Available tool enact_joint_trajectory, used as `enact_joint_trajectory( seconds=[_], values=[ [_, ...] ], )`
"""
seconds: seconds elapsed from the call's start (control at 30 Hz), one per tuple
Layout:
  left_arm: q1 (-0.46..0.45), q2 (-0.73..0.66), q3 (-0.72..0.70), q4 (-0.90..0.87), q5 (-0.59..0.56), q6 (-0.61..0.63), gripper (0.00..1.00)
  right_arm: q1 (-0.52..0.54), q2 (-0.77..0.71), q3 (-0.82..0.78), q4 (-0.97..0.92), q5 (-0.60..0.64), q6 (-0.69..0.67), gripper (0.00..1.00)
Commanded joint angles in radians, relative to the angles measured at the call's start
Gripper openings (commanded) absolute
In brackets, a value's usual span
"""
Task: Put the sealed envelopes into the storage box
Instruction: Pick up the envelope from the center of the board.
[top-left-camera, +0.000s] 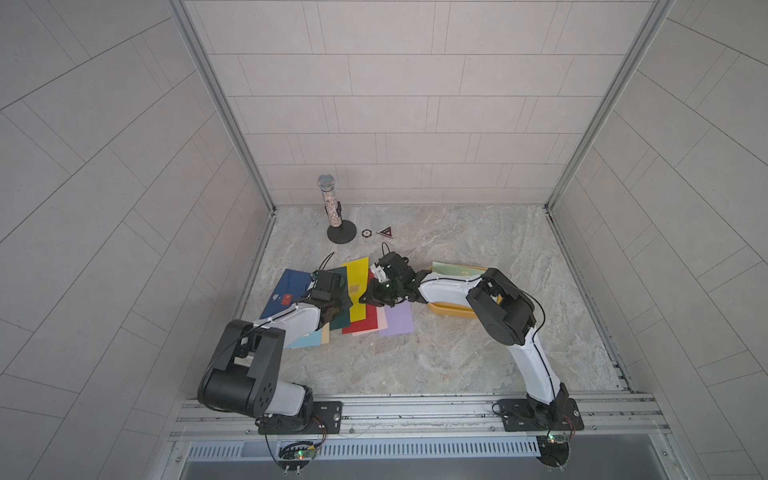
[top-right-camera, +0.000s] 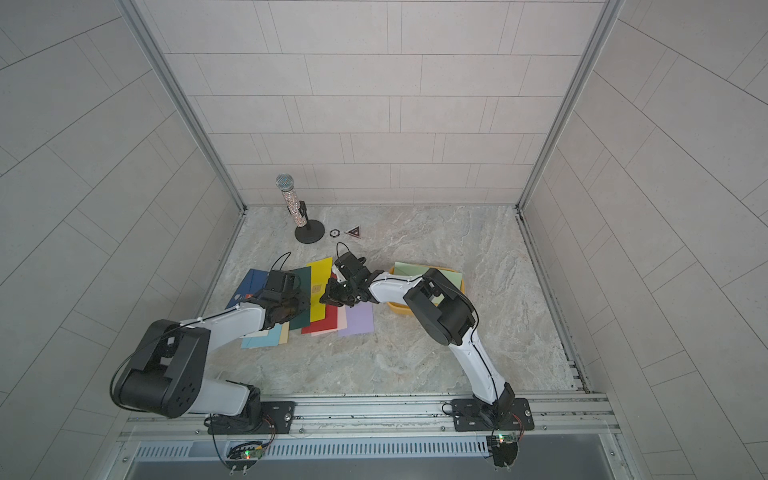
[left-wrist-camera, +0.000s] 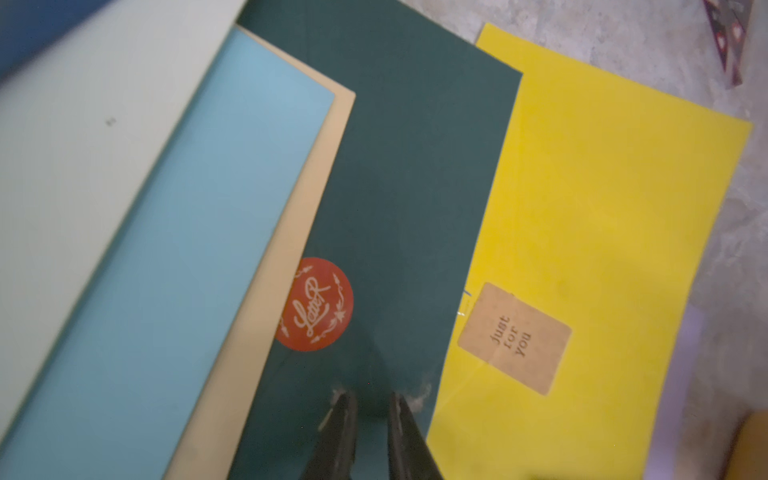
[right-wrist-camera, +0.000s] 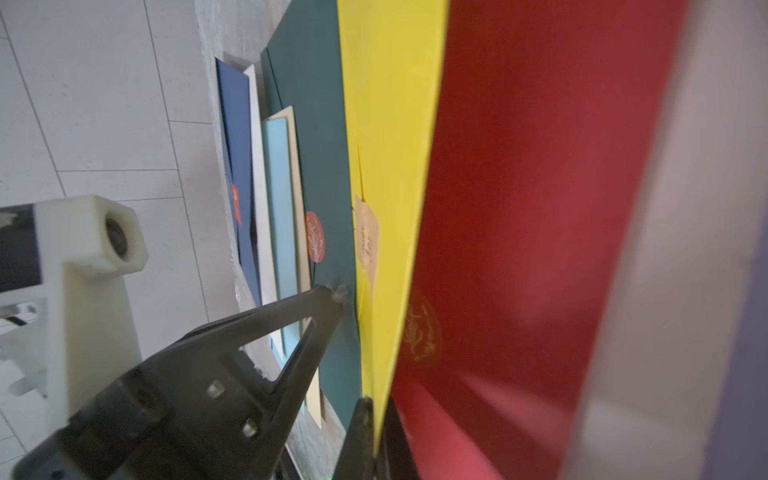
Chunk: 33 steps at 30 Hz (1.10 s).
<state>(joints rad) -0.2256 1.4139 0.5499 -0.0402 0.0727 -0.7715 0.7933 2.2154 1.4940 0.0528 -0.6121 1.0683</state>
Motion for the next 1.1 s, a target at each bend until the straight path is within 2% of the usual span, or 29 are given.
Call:
enact_joint_trajectory(
  seconds=[0.0,0.1,0.13,0.2,0.37,0.47,0.63,0.8,0.97,1.07],
  values=[
    [-0.008,-0.066,-0.019,-0.173,0.065,-0.001,0.30,0.002,-0.089,0.029,-0.080,0.051,-0.143,0.00],
    [-0.008,-0.168,0.026,-0.257,0.052,0.000,0.39,-0.022,-0.163,0.009,-0.107,0.051,-0.215,0.00],
    [-0.007,-0.206,0.045,-0.285,0.051,0.001,0.47,-0.031,-0.193,0.000,-0.119,0.048,-0.241,0.00],
    [-0.006,-0.274,0.077,-0.325,0.060,0.007,0.56,-0.047,-0.249,-0.017,-0.152,0.048,-0.292,0.00],
    [-0.006,-0.428,0.100,-0.286,0.183,0.008,0.64,-0.089,-0.407,-0.082,-0.254,0.047,-0.414,0.00],
    [-0.006,-0.508,0.106,-0.198,0.317,0.014,0.69,-0.117,-0.512,-0.148,-0.288,0.004,-0.492,0.00],
    [-0.006,-0.537,0.136,-0.064,0.535,0.021,0.72,-0.158,-0.662,-0.258,-0.294,-0.142,-0.570,0.00],
    [-0.007,-0.511,0.140,0.009,0.624,0.025,0.72,-0.159,-0.778,-0.343,-0.274,-0.258,-0.596,0.00],
    [-0.008,-0.464,0.119,0.151,0.751,-0.040,0.69,-0.159,-0.848,-0.424,-0.138,-0.321,-0.516,0.00],
    [-0.009,-0.454,0.118,0.192,0.803,-0.065,0.64,-0.159,-0.859,-0.444,-0.064,-0.362,-0.447,0.00]
  ],
)
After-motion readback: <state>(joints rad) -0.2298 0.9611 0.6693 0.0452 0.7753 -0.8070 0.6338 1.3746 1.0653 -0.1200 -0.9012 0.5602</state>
